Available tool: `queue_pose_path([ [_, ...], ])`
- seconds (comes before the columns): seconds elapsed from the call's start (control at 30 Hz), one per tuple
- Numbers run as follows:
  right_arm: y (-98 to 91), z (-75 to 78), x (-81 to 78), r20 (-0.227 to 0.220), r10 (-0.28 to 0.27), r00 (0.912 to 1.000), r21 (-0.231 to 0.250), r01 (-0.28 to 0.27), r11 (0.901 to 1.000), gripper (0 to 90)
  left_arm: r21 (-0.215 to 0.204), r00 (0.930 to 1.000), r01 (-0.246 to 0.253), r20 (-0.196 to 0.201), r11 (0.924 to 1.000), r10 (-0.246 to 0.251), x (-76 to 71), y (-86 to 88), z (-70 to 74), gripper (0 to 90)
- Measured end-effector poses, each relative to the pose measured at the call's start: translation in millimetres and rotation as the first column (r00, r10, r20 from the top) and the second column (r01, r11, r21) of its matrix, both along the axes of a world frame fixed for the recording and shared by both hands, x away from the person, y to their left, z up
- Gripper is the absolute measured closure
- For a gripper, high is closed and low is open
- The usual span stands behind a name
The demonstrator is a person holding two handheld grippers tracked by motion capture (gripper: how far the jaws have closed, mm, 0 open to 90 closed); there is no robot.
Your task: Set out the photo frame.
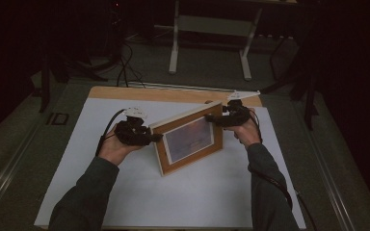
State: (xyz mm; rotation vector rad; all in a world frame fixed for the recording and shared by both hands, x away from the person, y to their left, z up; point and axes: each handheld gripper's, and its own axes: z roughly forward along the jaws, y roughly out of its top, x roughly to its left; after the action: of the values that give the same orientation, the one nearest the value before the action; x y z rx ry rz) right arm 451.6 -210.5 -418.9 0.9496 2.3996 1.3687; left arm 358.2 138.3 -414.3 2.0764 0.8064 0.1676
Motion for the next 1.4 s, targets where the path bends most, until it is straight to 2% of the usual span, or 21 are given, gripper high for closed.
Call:
queue_pose_path([
  [0.23,-3.8,0.7,-3.2,0.006,-0.029,0.9996,0.001,0.029,0.9996,31.8,0.001,0.9997,-0.025,0.006,0.9997,0.025,3.9,-1.2,0.6,67.8],
  [0.5,-11.2,2.4,-5.7,-0.002,-0.051,0.9987,0.01,0.051,0.9987,37.8,-0.037,0.9985,-0.054,0.001,0.9979,0.054,10.2,-1.4,-0.7,68.2],
  [0.67,-14.0,1.5,-7.7,0.004,-0.063,0.998,0.022,0.063,0.9978,40.8,-0.041,0.9961,-0.087,0.007,0.9953,0.088,12.0,-2.4,-1.2,67.9],
  [0.87,-16.9,1.1,-10.1,0.003,-0.073,0.9974,0.03,0.072,0.9969,43.1,-0.035,0.9949,-0.1,0.009,0.9944,0.1,13.4,-3.1,-0.7,67.4],
  [1.17,-20.7,-1.5,-14.7,0.009,-0.092,0.9958,0.049,0.091,0.9946,47.4,-0.049,0.9923,-0.122,0.014,0.9914,0.123,17.6,-2.0,-2.7,66.2],
  [1.4,-21.7,-3.0,-17.4,0.013,-0.102,0.9947,0.056,0.101,0.9933,49.4,-0.045,0.9922,-0.122,0.023,0.9916,0.123,18.7,-1.0,-3.1,65.5],
])
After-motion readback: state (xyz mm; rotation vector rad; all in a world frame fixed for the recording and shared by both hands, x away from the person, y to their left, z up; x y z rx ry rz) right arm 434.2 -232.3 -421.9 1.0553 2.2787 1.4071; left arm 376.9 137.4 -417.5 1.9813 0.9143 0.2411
